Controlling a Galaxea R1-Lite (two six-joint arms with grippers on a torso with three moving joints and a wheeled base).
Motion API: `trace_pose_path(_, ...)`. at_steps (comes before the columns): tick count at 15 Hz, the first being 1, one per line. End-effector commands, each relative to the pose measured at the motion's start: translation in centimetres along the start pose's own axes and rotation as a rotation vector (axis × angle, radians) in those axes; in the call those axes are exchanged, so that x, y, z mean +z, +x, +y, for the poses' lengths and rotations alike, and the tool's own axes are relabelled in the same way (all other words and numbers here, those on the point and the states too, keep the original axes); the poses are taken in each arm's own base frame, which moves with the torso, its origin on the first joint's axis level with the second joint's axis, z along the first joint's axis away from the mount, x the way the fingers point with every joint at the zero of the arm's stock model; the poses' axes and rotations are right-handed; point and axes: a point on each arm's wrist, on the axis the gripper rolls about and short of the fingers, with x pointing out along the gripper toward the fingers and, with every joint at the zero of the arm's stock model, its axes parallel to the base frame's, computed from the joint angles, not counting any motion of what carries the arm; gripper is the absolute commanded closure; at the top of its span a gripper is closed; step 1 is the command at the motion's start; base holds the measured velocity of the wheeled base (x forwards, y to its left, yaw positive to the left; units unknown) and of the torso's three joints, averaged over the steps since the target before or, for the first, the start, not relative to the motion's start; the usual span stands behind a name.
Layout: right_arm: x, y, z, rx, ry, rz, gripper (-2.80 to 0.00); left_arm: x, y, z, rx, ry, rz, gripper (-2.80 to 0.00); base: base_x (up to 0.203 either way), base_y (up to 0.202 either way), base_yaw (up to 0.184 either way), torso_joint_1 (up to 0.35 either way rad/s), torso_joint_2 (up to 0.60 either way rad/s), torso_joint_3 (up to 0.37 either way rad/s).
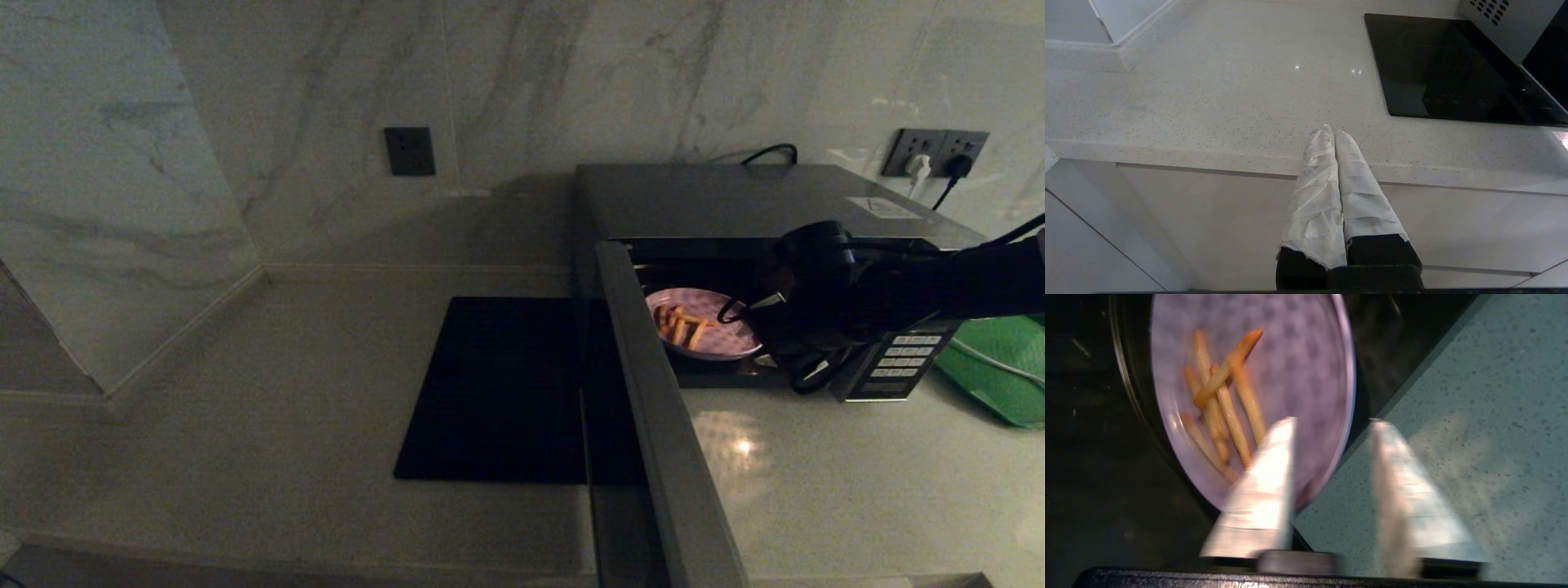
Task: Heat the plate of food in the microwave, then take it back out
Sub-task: Put the plate in the microwave oven
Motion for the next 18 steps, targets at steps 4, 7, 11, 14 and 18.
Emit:
trace_pose_path(4,0.1,-0.1,0.3,0.011,0.008,-0.007,-2.80,0.0,0.0,0.0,0.000,-0.001,0.000,0.00,0.000,0.000,0.000,0.000,0.00,0.000)
trace_pose_path(7,0.3,-1.1,0.3,0.018,0.011,-0.010,-2.80,0.0,0.0,0.0,0.000,-0.001,0.000,0.00,0.000,0.000,0.000,0.000,0.00,0.000)
trace_pose_path(11,0.5,-3.6,-0.4,0.021,0.014,-0.023,-2.80,0.0,0.0,0.0,0.000,-0.001,0.000,0.00,0.000,0.000,0.000,0.000,0.00,0.000)
trace_pose_path(14,0.2,-5.4,-2.1,-0.019,0.010,-0.048,-2.80,0.0,0.0,0.0,0.000,-0.001,0.000,0.00,0.000,0.000,0.000,0.000,0.00,0.000)
trace_pose_path(18,-0.2,-8.7,-4.4,-0.047,-0.029,-0.080,0.00,0.0,0.0,0.0,0.000,-0.001,0.000,0.00,0.000,0.000,0.000,0.000,0.00,0.000)
